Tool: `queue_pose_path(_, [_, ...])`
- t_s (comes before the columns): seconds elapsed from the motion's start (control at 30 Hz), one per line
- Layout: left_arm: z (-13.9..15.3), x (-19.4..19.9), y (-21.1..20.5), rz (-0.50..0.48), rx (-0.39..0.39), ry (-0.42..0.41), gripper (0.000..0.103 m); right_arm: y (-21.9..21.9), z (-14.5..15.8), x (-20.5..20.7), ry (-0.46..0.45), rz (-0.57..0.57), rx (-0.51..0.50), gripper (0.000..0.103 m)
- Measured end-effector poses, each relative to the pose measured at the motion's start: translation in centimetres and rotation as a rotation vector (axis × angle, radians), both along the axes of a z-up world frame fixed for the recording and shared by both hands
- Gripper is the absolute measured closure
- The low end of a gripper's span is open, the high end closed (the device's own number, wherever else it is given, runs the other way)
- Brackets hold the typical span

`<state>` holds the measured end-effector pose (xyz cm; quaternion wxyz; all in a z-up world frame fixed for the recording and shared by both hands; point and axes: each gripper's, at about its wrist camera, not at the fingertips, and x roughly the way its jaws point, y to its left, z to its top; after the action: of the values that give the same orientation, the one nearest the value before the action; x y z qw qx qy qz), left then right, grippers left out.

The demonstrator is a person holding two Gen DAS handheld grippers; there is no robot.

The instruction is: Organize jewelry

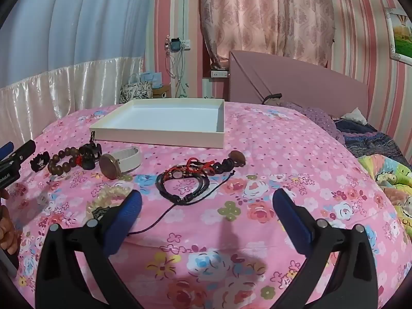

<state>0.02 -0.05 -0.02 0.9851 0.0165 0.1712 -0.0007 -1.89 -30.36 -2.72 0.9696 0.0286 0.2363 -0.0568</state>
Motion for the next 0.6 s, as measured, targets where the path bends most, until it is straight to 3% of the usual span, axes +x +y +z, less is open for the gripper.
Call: queue_pose_path(0.6, [-0.01, -0.03, -0.21, 0.000, 0.005, 0.002, 0.003, -0.18, 0.04, -0.15, -0.001, 0.000, 0.002, 0.002])
